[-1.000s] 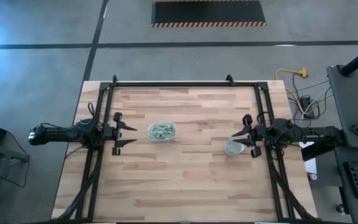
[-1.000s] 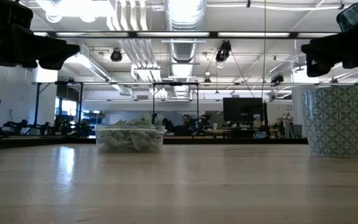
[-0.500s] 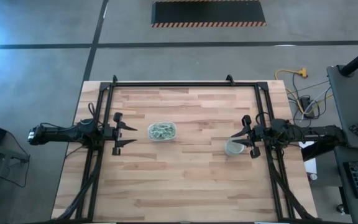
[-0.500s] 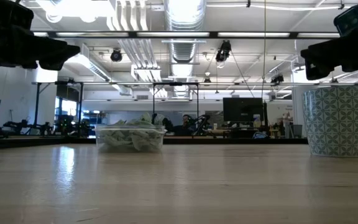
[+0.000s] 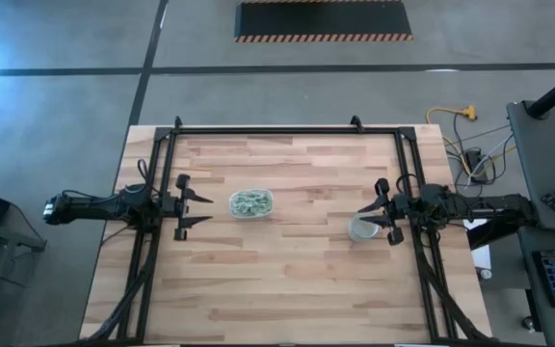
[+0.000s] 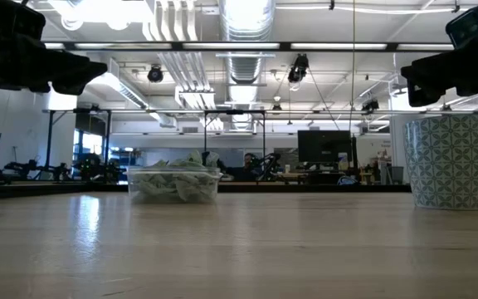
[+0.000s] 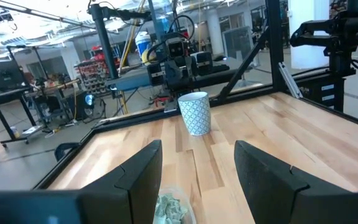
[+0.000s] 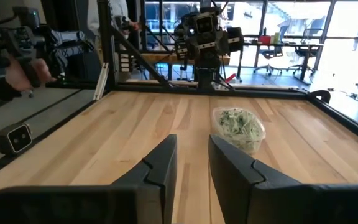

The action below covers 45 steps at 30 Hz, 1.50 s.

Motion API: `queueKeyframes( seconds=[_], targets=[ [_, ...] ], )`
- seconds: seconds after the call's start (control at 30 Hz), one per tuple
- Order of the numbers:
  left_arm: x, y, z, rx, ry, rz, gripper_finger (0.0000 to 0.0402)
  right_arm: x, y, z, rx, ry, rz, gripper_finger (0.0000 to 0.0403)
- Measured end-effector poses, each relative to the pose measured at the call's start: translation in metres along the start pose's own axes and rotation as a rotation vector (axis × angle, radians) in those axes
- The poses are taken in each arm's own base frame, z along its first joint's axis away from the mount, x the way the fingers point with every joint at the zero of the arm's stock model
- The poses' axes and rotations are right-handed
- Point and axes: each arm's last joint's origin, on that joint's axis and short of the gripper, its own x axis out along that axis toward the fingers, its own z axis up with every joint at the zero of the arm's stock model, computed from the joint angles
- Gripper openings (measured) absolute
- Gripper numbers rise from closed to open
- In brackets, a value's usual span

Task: Pick and place Stevia / Truvia into bins
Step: Return to Home Position

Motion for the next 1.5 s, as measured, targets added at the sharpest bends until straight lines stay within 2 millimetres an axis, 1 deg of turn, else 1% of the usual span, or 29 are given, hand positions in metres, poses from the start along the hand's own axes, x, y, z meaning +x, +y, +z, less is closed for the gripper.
queueKeyframes(
  seconds=[0.37, 0.87, 1.27, 1.5],
  targets=[
    [-0.0001, 0.0001, 0.0003, 0.000, -0.003, 0.001, 0.0185, 0.0000, 0.0000, 0.0001, -0.001, -0.001, 0.000, 0.0070],
    [0.0000, 0.0000, 0.0000, 0.000, 0.001, 0.000, 0.0185, 0.0000, 0.0000, 0.0000, 0.000, 0.000, 0.000, 0.0084],
    [-0.0001, 0.0001, 0.0003, 0.000, -0.002, 0.001, 0.0185, 0.0000, 0.0000, 0.0000, -0.001, 0.000, 0.000, 0.0070],
    [0.0000, 0.0001, 0.0002, 0.000, -0.001, 0.001, 0.0185, 0.0000, 0.0000, 0.0000, 0.001, 0.000, 0.000, 0.0077]
  ],
)
